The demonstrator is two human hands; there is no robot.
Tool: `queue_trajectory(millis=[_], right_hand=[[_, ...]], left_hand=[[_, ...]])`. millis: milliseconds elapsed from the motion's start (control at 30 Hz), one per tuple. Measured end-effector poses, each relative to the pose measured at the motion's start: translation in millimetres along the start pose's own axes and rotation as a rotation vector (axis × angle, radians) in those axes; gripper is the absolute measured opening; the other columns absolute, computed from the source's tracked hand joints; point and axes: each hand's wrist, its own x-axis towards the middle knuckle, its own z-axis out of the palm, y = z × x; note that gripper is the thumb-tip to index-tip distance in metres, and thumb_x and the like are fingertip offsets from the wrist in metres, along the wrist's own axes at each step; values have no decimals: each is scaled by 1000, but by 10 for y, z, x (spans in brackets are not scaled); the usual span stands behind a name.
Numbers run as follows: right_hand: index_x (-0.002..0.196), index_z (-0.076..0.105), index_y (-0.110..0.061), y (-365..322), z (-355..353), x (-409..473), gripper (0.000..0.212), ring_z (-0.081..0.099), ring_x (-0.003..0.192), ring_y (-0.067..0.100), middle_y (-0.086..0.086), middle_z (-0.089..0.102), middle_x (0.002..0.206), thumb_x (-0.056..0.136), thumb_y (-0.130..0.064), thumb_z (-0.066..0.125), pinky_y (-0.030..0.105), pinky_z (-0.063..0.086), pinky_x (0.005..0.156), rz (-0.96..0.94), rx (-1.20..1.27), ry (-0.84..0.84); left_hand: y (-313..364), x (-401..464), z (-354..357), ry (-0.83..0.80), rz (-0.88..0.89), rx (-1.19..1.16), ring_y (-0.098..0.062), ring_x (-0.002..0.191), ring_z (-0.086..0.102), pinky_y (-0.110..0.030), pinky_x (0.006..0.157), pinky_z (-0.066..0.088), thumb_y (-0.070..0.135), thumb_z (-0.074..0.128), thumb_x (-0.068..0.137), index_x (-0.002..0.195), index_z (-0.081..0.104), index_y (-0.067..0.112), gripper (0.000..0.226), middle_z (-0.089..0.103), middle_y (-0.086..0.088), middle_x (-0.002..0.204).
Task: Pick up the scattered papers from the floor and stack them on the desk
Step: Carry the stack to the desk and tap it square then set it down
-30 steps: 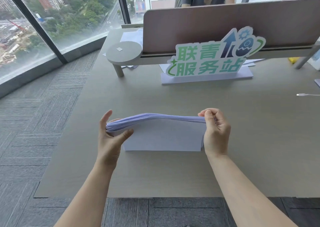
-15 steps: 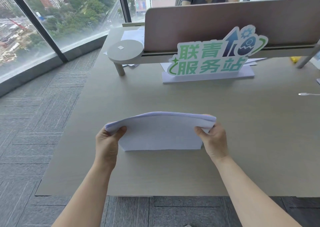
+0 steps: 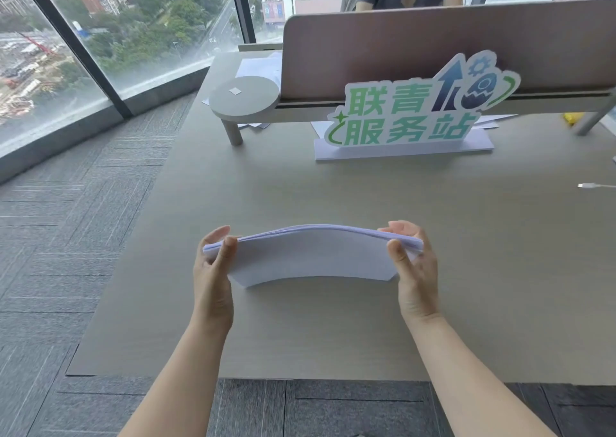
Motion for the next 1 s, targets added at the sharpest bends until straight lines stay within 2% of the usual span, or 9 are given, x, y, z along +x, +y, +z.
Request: queue_trajectory(millis=[67,133,300,400,600,700,767,900,1000], right_hand=[[101,66,-4,-37,42,25,52,62,102,8,-12,64,108,77,-49,61,14,44,86,-18,26,37],[94,67,-15,-82,88,56,38,63,98,10,-6,66,104,79,-50,60,17,45,83,-13,46,89],[75,66,-22,-96,143,136,23,54,76,11,-14,62,71,79,-44,58,30,38,72,58,91,186],[76,67,-21,-111,152,154,29,56,78,17,-7,65,77,82,-45,54,30,40,69,37,125,155],[70,70,-30,-108,168,174,22,52,78,17,-6,59,74,78,-46,57,34,38,75,105,135,222],[70,70,-22,-138,177,174,32,57,74,17,-7,65,72,81,-49,57,30,42,69,108,139,220],[68,66,-9,-148,187,203,34,58,74,15,-5,66,70,83,-39,59,31,42,71,133,137,262],[75,67,-19,-158,182,220,22,61,85,15,-1,68,85,85,-31,52,35,43,79,81,110,256],[75,68,-23,-151,172,233,22,58,85,19,-2,66,84,88,-26,51,36,40,77,92,98,216]], left_hand=[[27,22,61,53,12,-31,4,73,59,-14,66,41,53,67,65,103,62,30,45,65,17,83],[50,50,101,106,21,-42,0,73,56,-18,67,38,52,69,65,102,61,32,43,63,24,69],[72,70,147,180,34,-74,-15,82,48,-29,75,32,41,70,75,84,65,30,16,55,11,74],[89,90,161,201,23,-73,-10,78,47,-26,76,30,29,65,82,80,62,28,4,50,12,74],[123,104,194,215,30,-46,-5,77,50,-22,73,31,34,62,74,84,63,29,11,55,10,80],[105,144,158,205,21,-86,-14,87,48,-29,83,30,40,67,72,83,65,29,16,57,14,76],[101,151,159,213,29,-80,-14,83,49,-29,81,31,37,69,72,83,65,28,15,58,18,70],[119,145,183,216,37,-84,-10,75,50,-28,77,33,31,66,74,85,65,25,13,57,16,69],[131,144,186,214,26,-82,-12,78,50,-26,75,35,30,65,75,84,66,25,10,57,11,74]])
